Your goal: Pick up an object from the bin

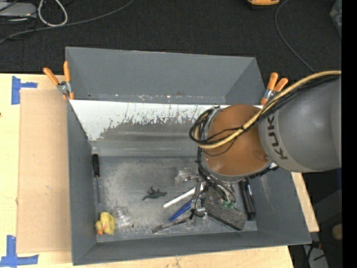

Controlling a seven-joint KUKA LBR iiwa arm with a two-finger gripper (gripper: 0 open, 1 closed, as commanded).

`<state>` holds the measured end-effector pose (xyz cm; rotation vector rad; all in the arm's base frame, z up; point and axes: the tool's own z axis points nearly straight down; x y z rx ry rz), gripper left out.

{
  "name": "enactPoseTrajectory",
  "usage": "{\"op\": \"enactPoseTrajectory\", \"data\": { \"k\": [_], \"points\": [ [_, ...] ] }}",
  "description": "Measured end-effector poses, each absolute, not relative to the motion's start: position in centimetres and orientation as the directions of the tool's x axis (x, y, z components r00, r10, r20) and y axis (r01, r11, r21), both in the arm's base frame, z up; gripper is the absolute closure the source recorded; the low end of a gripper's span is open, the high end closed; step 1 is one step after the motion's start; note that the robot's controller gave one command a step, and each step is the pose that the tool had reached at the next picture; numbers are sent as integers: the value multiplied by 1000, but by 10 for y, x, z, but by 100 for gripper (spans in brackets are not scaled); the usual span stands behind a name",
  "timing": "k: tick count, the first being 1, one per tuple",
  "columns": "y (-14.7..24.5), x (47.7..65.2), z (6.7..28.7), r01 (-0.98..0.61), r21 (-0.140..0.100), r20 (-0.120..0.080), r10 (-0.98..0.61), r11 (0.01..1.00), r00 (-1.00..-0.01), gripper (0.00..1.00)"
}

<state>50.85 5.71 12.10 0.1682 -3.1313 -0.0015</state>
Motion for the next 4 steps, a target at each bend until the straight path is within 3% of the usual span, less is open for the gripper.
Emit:
{"op": "enactPoseTrajectory", "data": {
  "k": [1,2,4],
  "points": [
    [69,522,88,-46,3,-4,-46,999,-999,0],
    [-48,507,69,-276,3,10,-276,961,-961,100],
    [-47,506,82,-274,5,11,-274,962,-962,100]
  ]
}}
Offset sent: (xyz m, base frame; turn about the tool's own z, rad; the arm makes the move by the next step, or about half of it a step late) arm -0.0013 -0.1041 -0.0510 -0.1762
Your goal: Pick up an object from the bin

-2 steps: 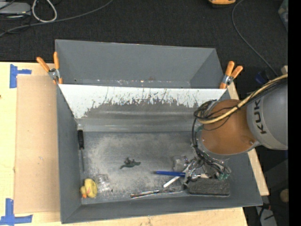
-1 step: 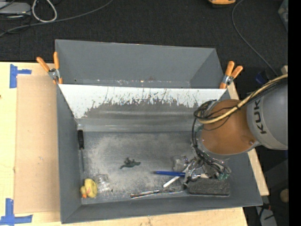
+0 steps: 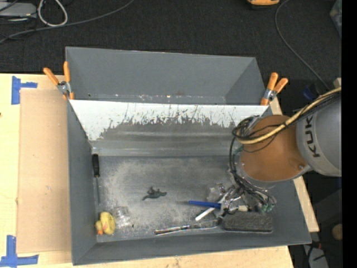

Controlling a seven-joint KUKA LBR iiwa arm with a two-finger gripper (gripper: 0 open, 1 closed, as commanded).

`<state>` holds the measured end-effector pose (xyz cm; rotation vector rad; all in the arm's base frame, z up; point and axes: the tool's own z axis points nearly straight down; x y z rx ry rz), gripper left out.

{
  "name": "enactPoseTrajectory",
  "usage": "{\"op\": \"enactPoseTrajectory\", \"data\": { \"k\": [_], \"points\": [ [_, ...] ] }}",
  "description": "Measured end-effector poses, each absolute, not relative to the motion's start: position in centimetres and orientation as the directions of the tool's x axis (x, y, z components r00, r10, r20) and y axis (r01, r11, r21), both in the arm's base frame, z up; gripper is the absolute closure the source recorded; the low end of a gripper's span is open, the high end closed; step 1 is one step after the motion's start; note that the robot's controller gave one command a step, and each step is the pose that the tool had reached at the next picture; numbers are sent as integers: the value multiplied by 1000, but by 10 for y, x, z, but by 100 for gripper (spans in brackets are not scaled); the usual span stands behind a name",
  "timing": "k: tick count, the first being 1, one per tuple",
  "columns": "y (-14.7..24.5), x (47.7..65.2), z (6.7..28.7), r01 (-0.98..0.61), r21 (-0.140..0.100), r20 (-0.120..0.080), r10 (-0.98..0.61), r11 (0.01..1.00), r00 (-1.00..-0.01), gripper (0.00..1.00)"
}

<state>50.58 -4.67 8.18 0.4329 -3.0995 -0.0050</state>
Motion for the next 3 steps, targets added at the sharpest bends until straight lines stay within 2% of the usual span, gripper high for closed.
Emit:
{"op": "enactPoseTrajectory", "data": {
  "k": [3],
  "points": [
    [-44,505,157,-272,8,15,-272,962,-962,100]
  ]
}}
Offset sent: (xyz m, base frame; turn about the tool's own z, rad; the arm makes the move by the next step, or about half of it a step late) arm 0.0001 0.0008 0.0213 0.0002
